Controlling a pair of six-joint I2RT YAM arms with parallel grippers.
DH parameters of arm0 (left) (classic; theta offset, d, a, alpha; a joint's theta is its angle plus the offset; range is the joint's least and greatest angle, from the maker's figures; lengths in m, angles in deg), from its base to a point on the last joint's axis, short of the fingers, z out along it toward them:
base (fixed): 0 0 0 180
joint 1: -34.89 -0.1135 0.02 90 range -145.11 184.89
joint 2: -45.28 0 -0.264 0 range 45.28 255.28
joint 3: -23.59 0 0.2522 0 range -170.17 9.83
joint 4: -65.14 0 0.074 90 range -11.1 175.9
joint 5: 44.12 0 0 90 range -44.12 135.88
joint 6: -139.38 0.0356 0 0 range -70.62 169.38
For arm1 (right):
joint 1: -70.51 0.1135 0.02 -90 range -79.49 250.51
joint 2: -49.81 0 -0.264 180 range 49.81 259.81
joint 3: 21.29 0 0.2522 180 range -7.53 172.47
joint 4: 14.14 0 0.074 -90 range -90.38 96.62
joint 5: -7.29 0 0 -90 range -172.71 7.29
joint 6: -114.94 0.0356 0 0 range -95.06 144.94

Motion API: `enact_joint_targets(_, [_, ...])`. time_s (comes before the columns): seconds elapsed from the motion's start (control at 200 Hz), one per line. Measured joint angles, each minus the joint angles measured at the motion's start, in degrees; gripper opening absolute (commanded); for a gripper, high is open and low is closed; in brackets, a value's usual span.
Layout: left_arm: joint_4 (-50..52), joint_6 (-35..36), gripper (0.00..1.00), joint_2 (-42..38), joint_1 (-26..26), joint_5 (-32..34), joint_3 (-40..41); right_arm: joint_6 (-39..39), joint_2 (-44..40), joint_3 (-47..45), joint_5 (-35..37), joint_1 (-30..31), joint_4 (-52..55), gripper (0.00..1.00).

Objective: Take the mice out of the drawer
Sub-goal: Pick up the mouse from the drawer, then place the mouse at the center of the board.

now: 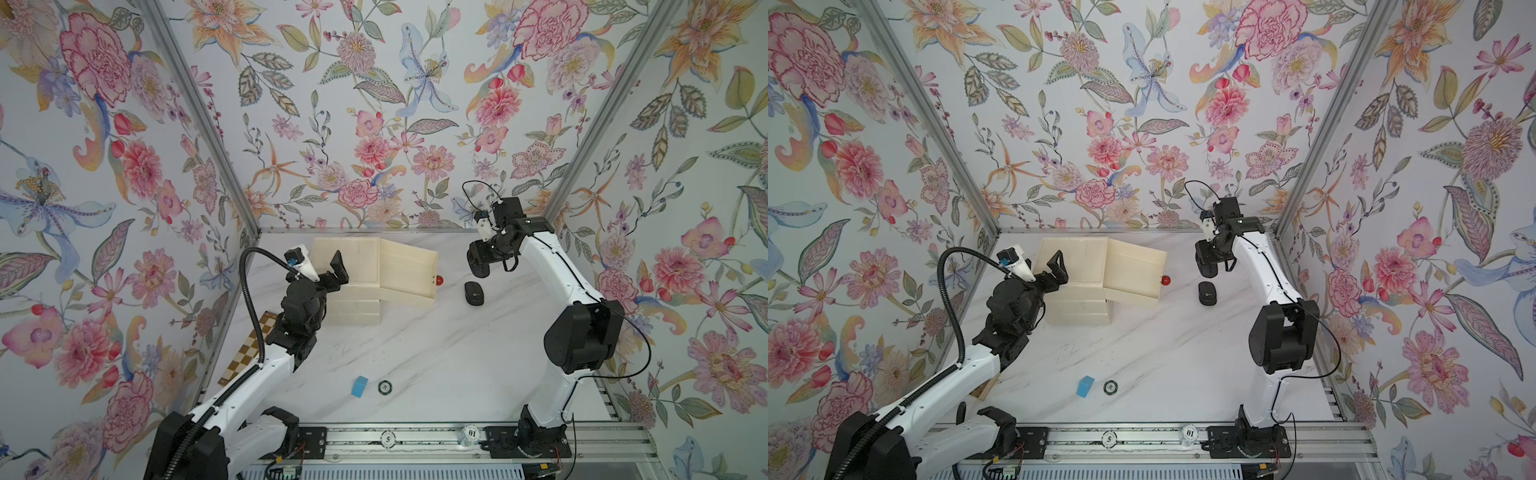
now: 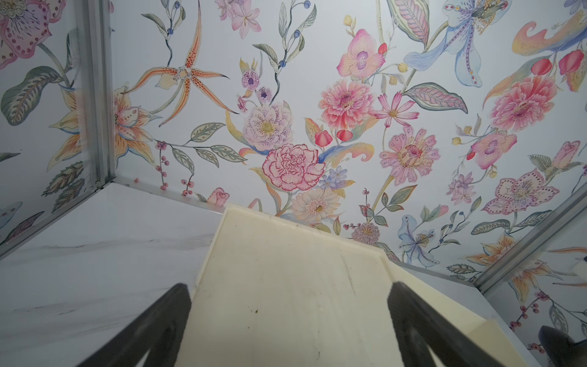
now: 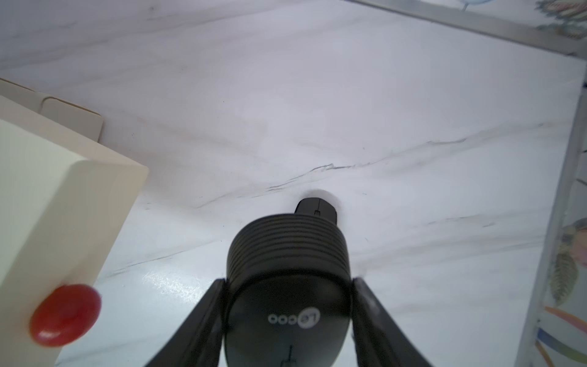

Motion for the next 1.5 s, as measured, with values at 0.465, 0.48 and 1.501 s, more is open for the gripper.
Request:
enact_joint_targets(0.465, [0.0,0.0,1.0,-0.8,0.0,0.0,0.0,12.0,8.3,-6.0,2.6,4.8,-10.0,0.49])
enact_joint_targets(0.48, [0.0,0.0,1.0,-0.9,0.0,0.0,0.0,12.2,8.5,-6.0,2.7,4.8,-10.2,0.49])
enact_joint_targets(1.501, [1.2,0.0,1.0,-3.3,0.0,0.3,0.3,16.8,13.5,-7.3,6.3,5.9,-14.0,0.77])
